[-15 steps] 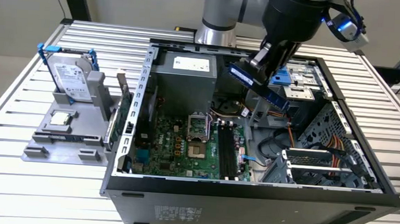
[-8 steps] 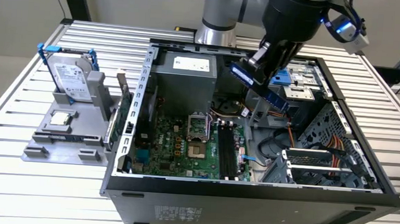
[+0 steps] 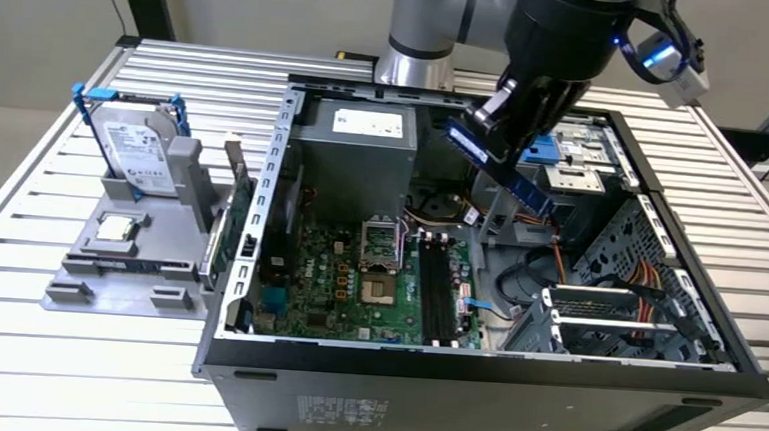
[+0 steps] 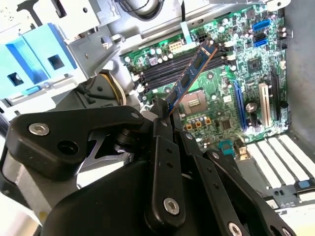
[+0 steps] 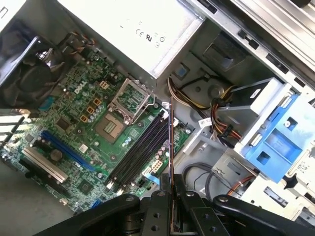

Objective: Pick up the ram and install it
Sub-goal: 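Insert the ram into the slot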

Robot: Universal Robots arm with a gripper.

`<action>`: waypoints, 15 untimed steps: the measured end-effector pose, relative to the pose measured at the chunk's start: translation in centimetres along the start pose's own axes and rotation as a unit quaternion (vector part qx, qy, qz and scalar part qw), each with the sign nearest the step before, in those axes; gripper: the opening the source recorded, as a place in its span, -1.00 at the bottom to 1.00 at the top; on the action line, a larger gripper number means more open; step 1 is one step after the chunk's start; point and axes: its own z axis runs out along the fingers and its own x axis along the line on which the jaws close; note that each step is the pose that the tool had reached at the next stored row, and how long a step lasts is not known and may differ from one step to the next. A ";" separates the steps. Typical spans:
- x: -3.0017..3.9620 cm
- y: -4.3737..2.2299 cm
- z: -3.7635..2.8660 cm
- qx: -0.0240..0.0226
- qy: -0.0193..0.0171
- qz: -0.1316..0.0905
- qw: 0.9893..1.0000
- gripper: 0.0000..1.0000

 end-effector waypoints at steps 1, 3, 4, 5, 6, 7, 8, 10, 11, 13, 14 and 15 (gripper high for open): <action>0.00 0.00 0.00 0.000 0.000 0.004 1.000 -1.00; 0.00 0.00 0.00 0.000 0.000 0.013 1.000 -1.00; 0.00 -0.01 0.00 0.000 -0.001 0.017 1.000 -1.00; 0.00 -0.01 0.00 0.000 -0.001 0.021 1.000 -1.00; 0.01 -0.01 0.00 0.001 -0.001 0.025 1.000 -1.00; 0.01 -0.01 0.00 0.001 -0.001 0.030 1.000 -1.00; 0.01 -0.01 0.00 0.001 -0.001 0.034 0.999 -1.00; 0.01 -0.02 0.00 0.001 -0.001 0.042 0.999 -1.00; 0.01 -0.02 0.00 0.001 -0.002 0.046 0.999 -1.00; 0.02 -0.03 0.00 0.001 -0.002 0.055 0.999 -1.00; 0.02 -0.03 0.00 0.001 -0.002 0.059 0.998 -1.00; 0.02 -0.04 0.00 0.001 -0.002 0.063 0.998 -1.00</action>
